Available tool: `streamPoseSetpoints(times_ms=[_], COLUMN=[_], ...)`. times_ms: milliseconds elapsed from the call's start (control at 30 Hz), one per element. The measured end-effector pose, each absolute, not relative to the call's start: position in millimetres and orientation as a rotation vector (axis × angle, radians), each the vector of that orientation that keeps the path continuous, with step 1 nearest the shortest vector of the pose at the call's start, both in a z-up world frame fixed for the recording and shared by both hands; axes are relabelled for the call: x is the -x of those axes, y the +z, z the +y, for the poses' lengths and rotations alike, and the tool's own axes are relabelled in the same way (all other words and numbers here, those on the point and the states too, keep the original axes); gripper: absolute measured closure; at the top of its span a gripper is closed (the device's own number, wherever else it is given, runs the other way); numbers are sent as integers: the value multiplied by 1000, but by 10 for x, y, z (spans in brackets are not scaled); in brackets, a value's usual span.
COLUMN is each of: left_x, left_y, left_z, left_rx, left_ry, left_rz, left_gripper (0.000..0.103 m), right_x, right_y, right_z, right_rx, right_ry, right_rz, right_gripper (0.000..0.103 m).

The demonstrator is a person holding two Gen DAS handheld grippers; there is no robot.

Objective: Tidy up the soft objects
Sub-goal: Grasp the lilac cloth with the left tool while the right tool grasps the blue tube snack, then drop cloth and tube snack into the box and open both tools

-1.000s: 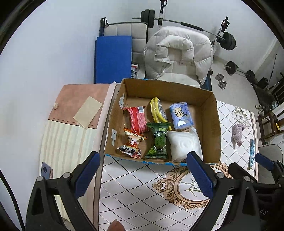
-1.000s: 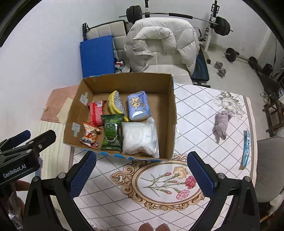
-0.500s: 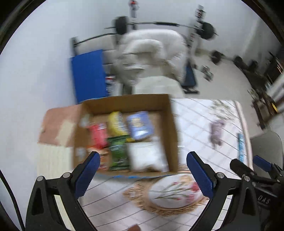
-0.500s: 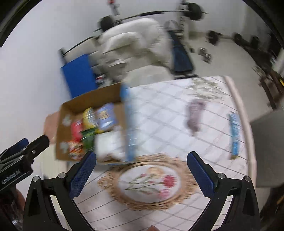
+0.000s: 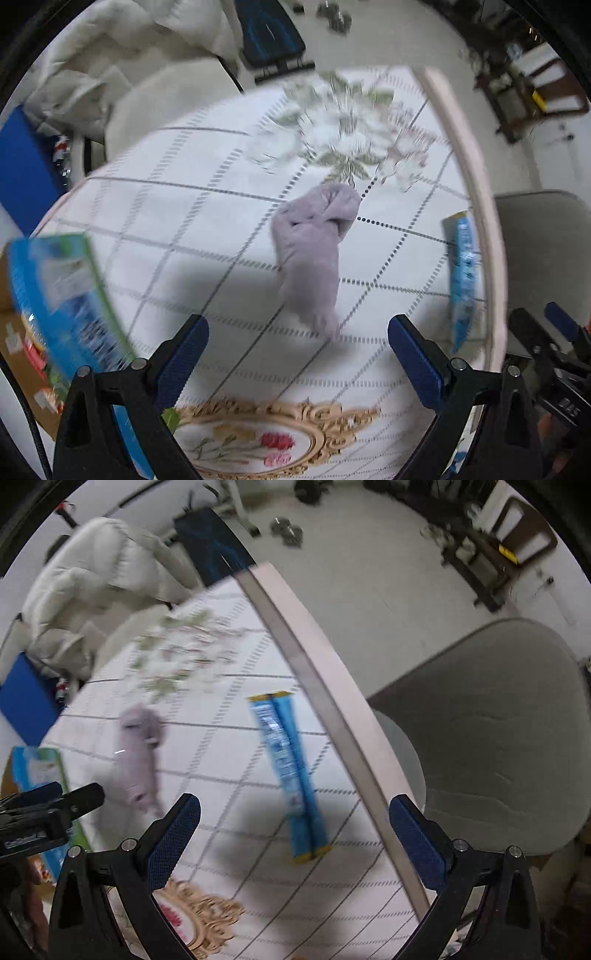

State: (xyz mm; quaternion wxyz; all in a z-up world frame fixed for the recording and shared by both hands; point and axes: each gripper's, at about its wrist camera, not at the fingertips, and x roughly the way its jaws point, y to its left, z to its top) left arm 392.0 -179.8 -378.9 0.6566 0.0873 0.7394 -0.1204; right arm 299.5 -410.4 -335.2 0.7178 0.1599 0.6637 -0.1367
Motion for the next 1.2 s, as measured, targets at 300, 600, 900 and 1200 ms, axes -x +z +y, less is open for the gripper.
streamPoseSetpoints(times_ms=[300, 600, 900, 1200], left_x=[-4136, -4170, -3718, -3301], left_y=[-4336, -4291, -3345, -2298], left_z=[-1969, -1918, -1246, 530], left_rx=[-222, -213, -54, 109], left_ry=[-230, -207, -236, -116], left_rz=[1775, 1755, 1595, 1460], left_gripper=[4, 69, 69, 69], right_x=[-3229, -3220, -3069, -3047], right_y=[-4088, -4431, -3904, -2790], right_z=[-4230, -4093, -3462, -1754], right_rx=[-408, -342, -330, -293], right_ry=[-246, -279, -146, 195], right_rz=[1630, 1743, 1653, 1497], right_gripper=[0, 63, 87, 87])
